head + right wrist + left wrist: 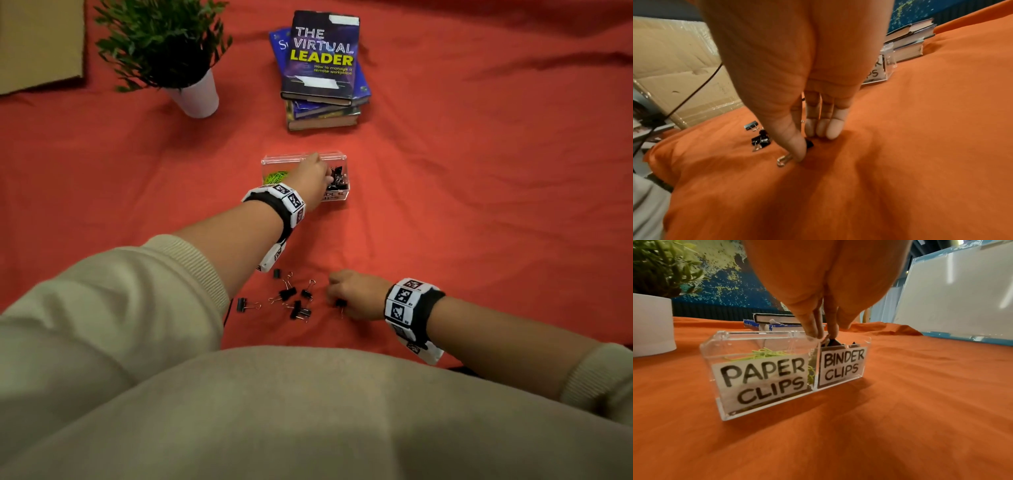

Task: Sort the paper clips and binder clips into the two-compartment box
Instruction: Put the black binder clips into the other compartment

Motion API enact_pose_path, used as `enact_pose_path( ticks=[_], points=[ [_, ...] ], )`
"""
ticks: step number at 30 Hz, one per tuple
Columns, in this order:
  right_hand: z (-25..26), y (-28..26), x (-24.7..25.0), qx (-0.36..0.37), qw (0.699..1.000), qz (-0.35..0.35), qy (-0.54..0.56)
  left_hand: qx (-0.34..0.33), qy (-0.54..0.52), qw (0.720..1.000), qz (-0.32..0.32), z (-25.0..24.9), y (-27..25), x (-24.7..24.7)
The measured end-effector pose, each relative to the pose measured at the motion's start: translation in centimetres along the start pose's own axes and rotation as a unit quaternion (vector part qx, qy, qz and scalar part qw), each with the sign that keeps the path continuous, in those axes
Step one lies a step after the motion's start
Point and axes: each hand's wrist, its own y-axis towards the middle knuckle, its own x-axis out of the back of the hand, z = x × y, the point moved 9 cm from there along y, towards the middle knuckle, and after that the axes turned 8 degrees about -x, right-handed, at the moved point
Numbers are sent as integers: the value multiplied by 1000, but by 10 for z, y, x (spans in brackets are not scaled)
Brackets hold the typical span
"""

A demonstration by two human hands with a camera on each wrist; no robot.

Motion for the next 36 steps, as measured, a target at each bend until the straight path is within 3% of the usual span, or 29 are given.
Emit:
enact_pose_path(
  ticks=[6,8,12,16,21,29,36],
  points=[
    [-8,1,0,-19,1000,-11,-2,-58,-22,995,-79,-7,-52,16],
    [-9,3,5,-23,999,-23,24,-46,-17,998,-51,-1,-81,8],
    [-2,13,25,-35,991,-82,97,-14,1,998,66,23,-141,-31],
    [24,24,30,-14,988,-113,99,16,0,995,98,38,-179,-55],
    [36,31,14,-20,995,-80,47,13,-5,996,90,42,-191,-64],
    [37,31,7,-26,995,-91,-27,27,33,995,93,46,-193,-62],
    [32,31,23,-29,992,-115,45,71,5,991,111,55,-194,-64]
  ],
)
